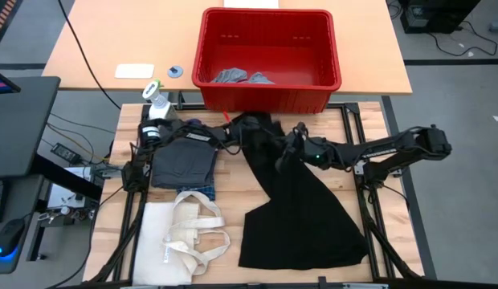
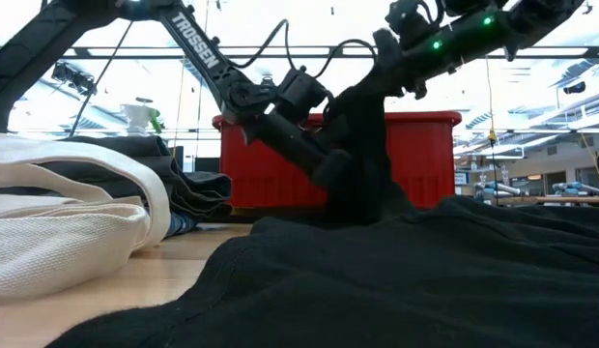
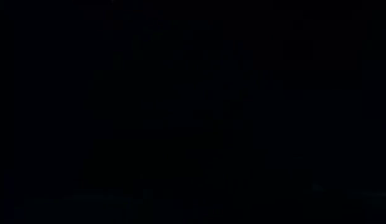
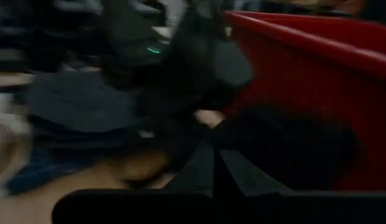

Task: Fold Laundry from Bin
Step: Fold the black shirt

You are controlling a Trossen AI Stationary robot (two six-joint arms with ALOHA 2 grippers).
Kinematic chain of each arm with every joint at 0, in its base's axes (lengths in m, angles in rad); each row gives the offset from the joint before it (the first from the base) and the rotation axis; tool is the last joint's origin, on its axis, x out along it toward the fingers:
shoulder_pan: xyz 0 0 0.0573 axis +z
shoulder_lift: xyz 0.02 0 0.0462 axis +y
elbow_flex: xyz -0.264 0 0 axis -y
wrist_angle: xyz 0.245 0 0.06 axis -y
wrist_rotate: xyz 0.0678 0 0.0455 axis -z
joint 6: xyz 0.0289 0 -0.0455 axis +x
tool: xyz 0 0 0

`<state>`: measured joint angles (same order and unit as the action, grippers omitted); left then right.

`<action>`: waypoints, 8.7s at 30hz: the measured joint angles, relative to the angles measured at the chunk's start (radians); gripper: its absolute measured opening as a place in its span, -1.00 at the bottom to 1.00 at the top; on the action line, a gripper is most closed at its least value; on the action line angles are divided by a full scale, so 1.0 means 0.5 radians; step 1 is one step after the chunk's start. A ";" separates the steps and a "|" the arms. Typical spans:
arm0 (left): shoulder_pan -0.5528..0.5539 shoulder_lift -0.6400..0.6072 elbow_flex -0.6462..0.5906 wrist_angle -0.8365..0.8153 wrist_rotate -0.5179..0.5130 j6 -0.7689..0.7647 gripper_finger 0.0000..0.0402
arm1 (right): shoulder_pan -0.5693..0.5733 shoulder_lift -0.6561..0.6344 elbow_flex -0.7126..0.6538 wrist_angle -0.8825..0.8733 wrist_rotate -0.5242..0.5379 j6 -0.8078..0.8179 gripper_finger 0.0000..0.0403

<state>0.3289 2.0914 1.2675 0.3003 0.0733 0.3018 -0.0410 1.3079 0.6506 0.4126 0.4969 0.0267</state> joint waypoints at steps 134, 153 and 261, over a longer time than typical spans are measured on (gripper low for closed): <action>-0.386 -1.462 -1.321 -0.109 -0.211 -0.466 -0.14 | 0.312 0.670 0.411 -1.048 -0.207 0.920 0.03; -0.536 -0.861 -1.284 0.488 -0.210 -0.552 -0.14 | 0.900 0.685 0.373 -1.020 -0.195 1.272 0.03; 0.192 -0.702 -0.299 -0.852 -0.279 1.086 -0.15 | -0.193 0.685 0.544 -1.209 -0.697 0.362 -0.26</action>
<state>0.4248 1.7403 1.1180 -0.1259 -0.0663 0.8449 -0.1376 1.6505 0.9226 -0.1921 0.1483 0.2076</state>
